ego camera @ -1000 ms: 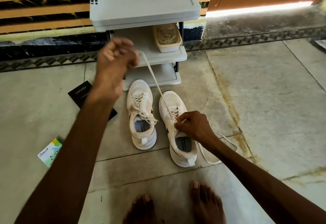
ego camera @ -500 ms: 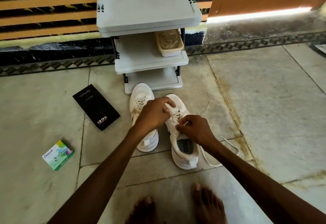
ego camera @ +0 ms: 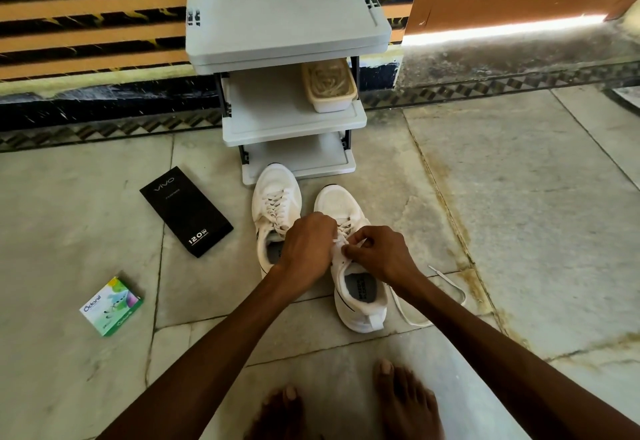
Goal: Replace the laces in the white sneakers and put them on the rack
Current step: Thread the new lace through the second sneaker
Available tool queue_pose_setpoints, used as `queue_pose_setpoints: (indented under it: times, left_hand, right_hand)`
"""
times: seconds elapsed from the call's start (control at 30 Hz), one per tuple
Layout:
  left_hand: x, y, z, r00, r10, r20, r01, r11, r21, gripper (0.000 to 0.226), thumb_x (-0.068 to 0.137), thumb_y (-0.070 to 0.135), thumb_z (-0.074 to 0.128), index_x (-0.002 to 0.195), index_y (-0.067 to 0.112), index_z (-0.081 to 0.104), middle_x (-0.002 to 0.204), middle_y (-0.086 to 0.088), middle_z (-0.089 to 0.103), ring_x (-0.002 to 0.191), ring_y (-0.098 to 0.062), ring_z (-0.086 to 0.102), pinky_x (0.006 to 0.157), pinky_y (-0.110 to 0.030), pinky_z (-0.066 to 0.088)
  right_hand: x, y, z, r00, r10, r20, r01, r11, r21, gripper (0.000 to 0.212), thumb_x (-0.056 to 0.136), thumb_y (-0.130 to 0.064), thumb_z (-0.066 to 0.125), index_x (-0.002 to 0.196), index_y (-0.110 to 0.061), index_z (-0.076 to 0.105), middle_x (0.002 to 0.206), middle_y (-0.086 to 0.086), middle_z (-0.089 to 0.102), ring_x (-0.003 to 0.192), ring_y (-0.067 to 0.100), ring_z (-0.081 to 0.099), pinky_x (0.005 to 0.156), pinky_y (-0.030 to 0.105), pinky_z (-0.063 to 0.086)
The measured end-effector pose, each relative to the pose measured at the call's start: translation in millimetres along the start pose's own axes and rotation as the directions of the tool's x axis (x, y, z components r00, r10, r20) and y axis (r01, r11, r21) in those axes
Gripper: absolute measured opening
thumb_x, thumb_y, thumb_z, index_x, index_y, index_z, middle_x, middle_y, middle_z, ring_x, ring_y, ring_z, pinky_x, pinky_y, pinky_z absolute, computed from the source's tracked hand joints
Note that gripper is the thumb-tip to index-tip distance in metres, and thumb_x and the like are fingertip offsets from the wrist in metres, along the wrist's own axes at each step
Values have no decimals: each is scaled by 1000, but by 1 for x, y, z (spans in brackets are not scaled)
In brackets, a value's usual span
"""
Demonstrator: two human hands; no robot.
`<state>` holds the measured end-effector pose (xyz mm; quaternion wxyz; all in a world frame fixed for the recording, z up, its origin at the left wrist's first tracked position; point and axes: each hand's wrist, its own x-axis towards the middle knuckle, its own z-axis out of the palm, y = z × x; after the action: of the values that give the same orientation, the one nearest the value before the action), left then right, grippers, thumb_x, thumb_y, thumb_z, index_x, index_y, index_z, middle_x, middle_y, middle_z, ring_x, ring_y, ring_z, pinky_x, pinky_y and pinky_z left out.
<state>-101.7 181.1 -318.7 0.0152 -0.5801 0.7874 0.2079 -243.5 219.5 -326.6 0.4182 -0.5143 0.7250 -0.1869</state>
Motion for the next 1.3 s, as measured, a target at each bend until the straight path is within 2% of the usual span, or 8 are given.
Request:
queue_pose_setpoints:
  times: [0.13, 0.27, 0.43, 0.57, 0.63, 0.83, 1.0, 1.3]
  left_hand:
    - [-7, 0, -29, 996, -85, -36, 57, 872, -486, 10, 87, 7, 69, 92, 14, 73, 87, 3, 73, 76, -3, 66, 69, -16, 49]
    - [-12, 5, -86, 997, -81, 10, 47, 479, -877, 24, 91, -5, 56, 84, 14, 68, 79, 2, 68, 66, -3, 57, 63, -13, 48]
    - [-17, 4, -90, 995, 21, 98, 86, 315, -945, 24, 91, -9, 52, 87, 10, 65, 74, 1, 62, 64, -6, 54, 66, -20, 46]
    - [-14, 2, -72, 983, -160, -95, 42, 689, -724, 21, 92, 8, 62, 106, 21, 55, 78, 6, 61, 71, -8, 58, 70, -30, 49]
    - [-14, 3, -67, 959, -191, -210, -2, 735, -678, 32, 93, 6, 61, 117, 23, 50, 77, 8, 57, 76, -9, 60, 72, -27, 49]
    - [-13, 11, -60, 932, -255, -258, -137, 410, -902, 30, 94, 0, 55, 119, 16, 52, 84, -3, 65, 90, -11, 72, 78, -19, 53]
    - [-14, 22, -61, 972, -210, -102, -91, 61, -994, 27, 96, -2, 50, 120, 10, 51, 93, -11, 55, 68, -16, 69, 63, -25, 55]
    - [-16, 18, -45, 993, -107, -42, 14, 474, -880, 15, 87, -2, 67, 96, 9, 68, 84, -6, 71, 74, -15, 70, 70, -24, 57]
  right_hand:
    - [1, 2, 0, 1000, 9, -8, -9, 1000, 16, 7, 82, -29, 76, 83, -25, 70, 75, -6, 65, 70, 9, 62, 57, 17, 41]
    - [2, 3, 1, 1000, 14, 0, -14, 999, 44, 7, 82, -27, 77, 84, -25, 70, 76, -6, 66, 71, 9, 63, 60, 18, 44]
    - [4, 1, 0, 999, 37, 19, -38, 997, 65, 7, 83, -27, 76, 87, -23, 72, 81, -4, 67, 73, 9, 62, 61, 19, 45]
    - [-2, 5, -8, 1000, 3, 2, -4, 995, 95, 4, 90, -28, 67, 90, -24, 69, 80, -10, 64, 74, 4, 59, 58, 15, 42]
    - [-4, 11, -14, 999, -37, -34, 40, 997, 65, 7, 89, -27, 67, 95, -23, 69, 85, -11, 63, 80, 6, 59, 63, 17, 44]
    - [-6, 18, -21, 982, -170, 77, 186, 927, -324, 41, 72, -36, 83, 108, -27, 66, 103, -8, 59, 83, 12, 60, 68, 25, 47]
    - [-6, 19, -17, 974, -226, -24, 207, 926, -317, 22, 82, -35, 74, 100, -26, 69, 98, -9, 66, 79, 9, 60, 61, 20, 42]
    - [-4, 25, -19, 985, -159, -71, 145, 974, -176, 16, 83, -44, 72, 89, -29, 71, 89, -16, 71, 72, 2, 66, 61, 14, 41]
